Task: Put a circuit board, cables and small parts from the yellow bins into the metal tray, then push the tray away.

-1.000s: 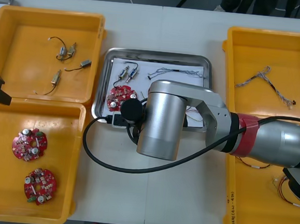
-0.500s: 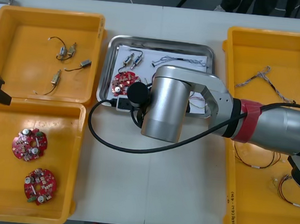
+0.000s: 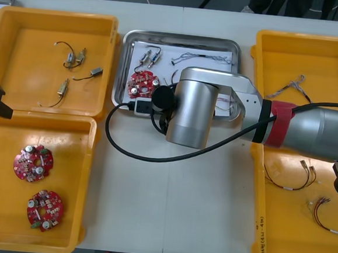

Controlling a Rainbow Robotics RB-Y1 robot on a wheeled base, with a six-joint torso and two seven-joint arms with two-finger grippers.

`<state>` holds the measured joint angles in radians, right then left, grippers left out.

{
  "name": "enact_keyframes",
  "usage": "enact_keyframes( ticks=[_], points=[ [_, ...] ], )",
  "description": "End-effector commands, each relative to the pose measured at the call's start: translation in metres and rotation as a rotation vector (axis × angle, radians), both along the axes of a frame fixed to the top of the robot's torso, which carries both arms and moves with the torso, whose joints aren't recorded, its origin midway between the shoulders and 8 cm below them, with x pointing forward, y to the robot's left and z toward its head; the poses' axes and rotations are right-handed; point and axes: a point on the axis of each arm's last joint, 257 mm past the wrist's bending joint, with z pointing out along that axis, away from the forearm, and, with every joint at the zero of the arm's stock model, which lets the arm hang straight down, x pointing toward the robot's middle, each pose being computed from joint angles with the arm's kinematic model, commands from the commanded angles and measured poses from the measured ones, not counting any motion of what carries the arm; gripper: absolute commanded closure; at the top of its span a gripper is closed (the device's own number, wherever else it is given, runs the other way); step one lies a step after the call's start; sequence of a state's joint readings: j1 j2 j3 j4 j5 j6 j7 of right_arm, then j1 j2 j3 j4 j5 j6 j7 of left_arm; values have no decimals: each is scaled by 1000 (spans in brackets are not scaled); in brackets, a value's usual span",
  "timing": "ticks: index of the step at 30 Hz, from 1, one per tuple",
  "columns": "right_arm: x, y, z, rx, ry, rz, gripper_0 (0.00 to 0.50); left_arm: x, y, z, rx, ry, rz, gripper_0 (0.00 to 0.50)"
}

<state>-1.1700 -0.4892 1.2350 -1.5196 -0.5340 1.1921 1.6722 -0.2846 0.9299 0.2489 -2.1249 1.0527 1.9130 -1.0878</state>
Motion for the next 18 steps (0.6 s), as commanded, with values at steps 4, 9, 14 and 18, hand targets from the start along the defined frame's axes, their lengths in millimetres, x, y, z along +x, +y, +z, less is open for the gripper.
enact_keyframes(
  ticks=[4, 9, 14, 18],
  points=[
    [34, 5, 40, 25, -87, 19, 500, -5, 14, 13, 94, -22, -96, 0],
    [46, 8, 53, 31, -118, 36, 500, -5, 14, 13, 94, -22, -96, 0],
    [55, 12, 62, 32, -141, 58, 500, -5, 14, 13, 94, -22, -96, 0],
    [63, 13, 67, 37, -157, 77, 500, -5, 14, 13, 94, -22, -96, 0]
  ],
)
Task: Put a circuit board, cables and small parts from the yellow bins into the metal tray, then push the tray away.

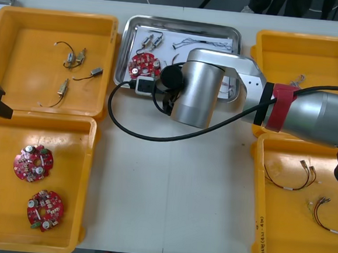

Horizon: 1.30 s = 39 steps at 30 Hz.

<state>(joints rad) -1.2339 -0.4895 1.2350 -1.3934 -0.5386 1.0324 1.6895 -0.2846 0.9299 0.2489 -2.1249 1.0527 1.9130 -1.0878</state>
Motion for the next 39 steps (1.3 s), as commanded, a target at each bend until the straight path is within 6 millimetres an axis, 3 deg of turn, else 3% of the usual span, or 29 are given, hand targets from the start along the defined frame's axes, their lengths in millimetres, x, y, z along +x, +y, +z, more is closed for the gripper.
enact_keyframes(
  ticks=[1, 11, 27, 29, 30, 31, 32, 39],
  points=[
    [19, 5, 36, -28, -74, 55, 500, -5, 14, 13, 94, -22, -96, 0],
    [38, 0, 38, -45, -84, 106, 500, -5, 14, 13, 94, -22, -96, 0],
    [51, -10, 41, -54, -96, 93, 500, -5, 14, 13, 94, -22, -96, 0],
    [51, -10, 40, -53, -94, 91, 362, -5, 14, 13, 94, -22, -96, 0],
    [52, -11, 41, -51, -94, 89, 362, -5, 14, 13, 94, -22, -96, 0],
    [52, -11, 41, -53, -95, 89, 134, -5, 14, 13, 94, -22, -96, 0],
    [52, -11, 41, -49, -93, 85, 0, -5, 14, 13, 94, -22, -96, 0],
    [47, -5, 43, 1, -49, 60, 0, -5, 14, 13, 94, -22, -96, 0]
  ],
)
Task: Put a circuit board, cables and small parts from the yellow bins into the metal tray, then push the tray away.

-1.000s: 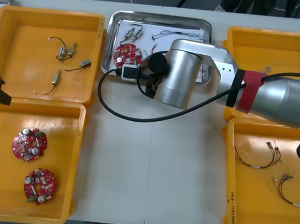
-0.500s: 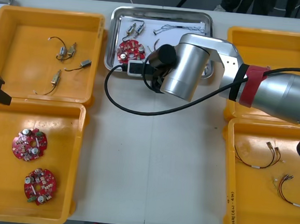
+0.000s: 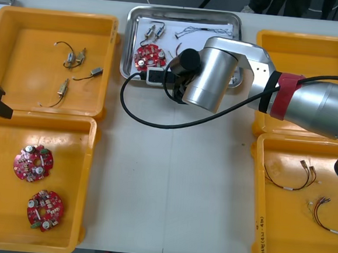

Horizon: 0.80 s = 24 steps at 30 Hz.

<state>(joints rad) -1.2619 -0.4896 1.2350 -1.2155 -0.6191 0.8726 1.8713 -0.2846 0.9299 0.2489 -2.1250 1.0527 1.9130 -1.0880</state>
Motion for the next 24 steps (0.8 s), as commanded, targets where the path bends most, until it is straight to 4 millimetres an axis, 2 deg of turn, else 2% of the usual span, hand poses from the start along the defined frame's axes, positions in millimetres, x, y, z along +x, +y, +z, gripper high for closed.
enact_keyframes(
  ticks=[1, 9, 16, 22, 24],
  points=[
    [2, 15, 38, 53, 15, -15, 0, -5, 14, 13, 94, -22, -96, 0],
    [-31, 22, 42, 126, 177, -123, 0, -5, 14, 13, 94, -22, -96, 0],
    [-74, 22, 53, 214, 337, -208, 0, -5, 14, 13, 94, -22, -96, 0],
    [-109, 3, 67, 247, 409, -283, 0, -5, 14, 13, 94, -22, -96, 0],
    [-127, -9, 71, 270, 439, -334, 0, -5, 14, 13, 94, -22, -96, 0]
  ],
)
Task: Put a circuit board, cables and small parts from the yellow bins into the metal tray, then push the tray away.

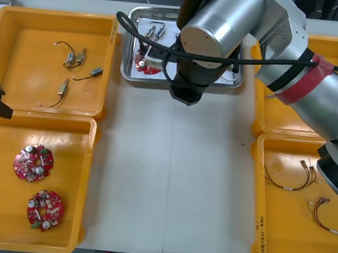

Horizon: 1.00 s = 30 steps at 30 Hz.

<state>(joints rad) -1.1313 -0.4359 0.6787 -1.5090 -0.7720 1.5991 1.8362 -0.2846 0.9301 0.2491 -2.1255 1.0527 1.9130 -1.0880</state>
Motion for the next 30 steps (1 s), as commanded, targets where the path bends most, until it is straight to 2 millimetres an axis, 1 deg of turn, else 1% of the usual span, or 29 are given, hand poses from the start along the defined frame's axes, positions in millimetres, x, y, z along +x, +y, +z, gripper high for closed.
enact_keyframes(
  ticks=[1, 2, 4, 5, 6, 7, 9, 10, 12, 13, 15, 17, 18, 22, 23, 25, 27, 28, 29, 30],
  points=[
    [-28, 0, 20, 94, 27, -88, 0, -5, 14, 13, 94, -22, -95, 0],
    [-41, -12, 24, 100, 43, -125, 0, -5, 14, 13, 94, -22, -95, 0],
    [-56, -30, 27, 99, 59, -179, 0, -5, 14, 13, 94, -22, -95, 0],
    [-56, -30, 27, 99, 59, -179, 0, -5, 14, 13, 94, -22, -95, 0],
    [-61, -34, 36, 156, 46, -212, 0, -5, 14, 13, 94, -22, -95, 0],
    [-61, -35, 39, 177, 40, -222, 0, -5, 14, 13, 94, -22, -95, 0],
    [-64, -39, 51, 260, 21, -261, 0, -5, 14, 13, 94, -22, -95, 0],
    [-64, -39, 51, 260, 21, -261, 0, -5, 14, 13, 94, -22, -95, 0],
    [-67, -48, 66, 364, 1, -317, 0, -5, 14, 13, 94, -22, -95, 0],
    [-67, -50, 69, 381, -3, -326, 0, -5, 14, 13, 94, -22, -95, 0],
    [-68, -60, 80, 453, -17, -374, 0, -5, 14, 13, 94, -22, -95, 0],
    [-68, -71, 84, 495, -25, -415, 0, -5, 14, 13, 94, -22, -95, 0],
    [-68, -71, 84, 495, -25, -415, 0, -5, 14, 13, 94, -22, -95, 0],
    [-74, -114, 79, 532, -50, -520, 0, -5, 14, 13, 94, -22, -95, 0],
    [-75, -119, 78, 529, -53, -527, 0, -5, 14, 13, 94, -22, -95, 0],
    [-79, -144, 72, 522, -68, -572, 0, -5, 14, 13, 94, -22, -95, 0],
    [-81, -157, 71, 517, -78, -594, 0, -5, 14, 13, 94, -22, -95, 0],
    [-85, -175, 69, 509, -94, -627, 0, -5, 14, 13, 94, -22, -95, 0],
    [-86, -182, 68, 508, -96, -641, 0, -5, 14, 13, 94, -22, -95, 0],
    [-88, -193, 66, 504, -101, -663, 0, -5, 14, 13, 94, -22, -95, 0]
  ],
)
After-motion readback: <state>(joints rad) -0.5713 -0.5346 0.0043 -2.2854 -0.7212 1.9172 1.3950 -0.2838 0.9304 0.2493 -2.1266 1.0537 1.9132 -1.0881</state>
